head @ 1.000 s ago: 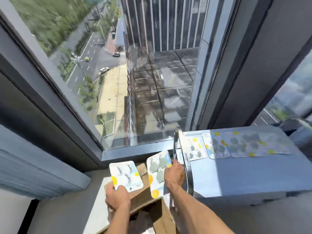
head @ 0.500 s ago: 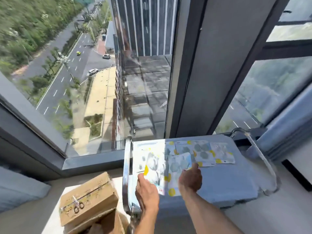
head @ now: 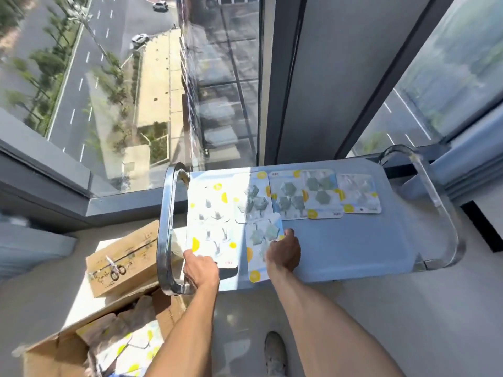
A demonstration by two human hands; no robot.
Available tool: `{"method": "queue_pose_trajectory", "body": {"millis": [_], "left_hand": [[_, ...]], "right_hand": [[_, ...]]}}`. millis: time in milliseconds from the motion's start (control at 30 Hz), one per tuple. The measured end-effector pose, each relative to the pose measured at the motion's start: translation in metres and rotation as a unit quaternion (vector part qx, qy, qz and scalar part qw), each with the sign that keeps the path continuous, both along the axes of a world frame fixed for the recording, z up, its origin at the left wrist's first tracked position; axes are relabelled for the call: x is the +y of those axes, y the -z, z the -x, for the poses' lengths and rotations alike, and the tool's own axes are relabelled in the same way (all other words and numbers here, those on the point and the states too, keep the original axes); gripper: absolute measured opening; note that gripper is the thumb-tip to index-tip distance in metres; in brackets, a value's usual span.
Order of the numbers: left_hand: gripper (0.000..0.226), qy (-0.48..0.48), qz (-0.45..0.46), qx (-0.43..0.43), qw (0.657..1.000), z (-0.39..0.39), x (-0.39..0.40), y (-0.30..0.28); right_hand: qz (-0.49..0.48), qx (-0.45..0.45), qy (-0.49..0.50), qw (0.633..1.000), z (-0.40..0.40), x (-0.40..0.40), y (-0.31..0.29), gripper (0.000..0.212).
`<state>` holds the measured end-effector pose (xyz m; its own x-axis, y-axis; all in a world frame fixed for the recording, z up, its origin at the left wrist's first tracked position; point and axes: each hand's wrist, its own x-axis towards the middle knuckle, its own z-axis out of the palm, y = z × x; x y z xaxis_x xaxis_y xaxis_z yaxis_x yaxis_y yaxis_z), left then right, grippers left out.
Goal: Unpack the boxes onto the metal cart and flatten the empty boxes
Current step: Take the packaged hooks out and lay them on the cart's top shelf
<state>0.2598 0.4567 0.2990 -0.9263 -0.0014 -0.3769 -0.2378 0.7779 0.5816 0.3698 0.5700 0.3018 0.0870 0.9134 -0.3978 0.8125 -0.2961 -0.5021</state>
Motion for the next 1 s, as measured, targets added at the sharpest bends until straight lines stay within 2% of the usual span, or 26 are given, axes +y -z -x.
{"method": "queue_pose_trajectory", "body": {"millis": [300, 467, 633, 733, 900, 1000], "left_hand": [[0.036, 0.061, 0.140, -0.010, 0.988, 0.002, -0.009, 0.021], [0.042, 0.143, 0.175, 0.021, 0.974, 0.000, -0.015, 0.027], [0.045, 0.298, 0.157, 0.059, 0.940, -0.002, -0.018, 0.016], [0.042, 0.357, 0.095, 0.087, 0.925, 0.006, -0.018, -0.002], [0.036, 0.328, -0.043, 0.168, 0.929, 0.053, -0.011, -0.074], [0.033, 0.259, -0.066, 0.217, 0.939, 0.110, -0.031, -0.127]], "right_hand": [[0.050, -0.026, -0.016, 0.998, 0.011, -0.011, 0.024, 0.034], [0.044, -0.057, -0.036, 0.997, 0.017, -0.017, 0.031, 0.033], [-0.006, -0.063, -0.047, 0.997, 0.025, -0.024, 0.022, 0.032], [-0.047, -0.052, -0.059, 0.996, 0.038, -0.029, 0.010, 0.033], [-0.114, -0.007, -0.067, 0.991, 0.079, -0.042, -0.036, 0.035], [-0.157, 0.029, -0.077, 0.984, 0.124, -0.062, -0.079, 0.041]]}}
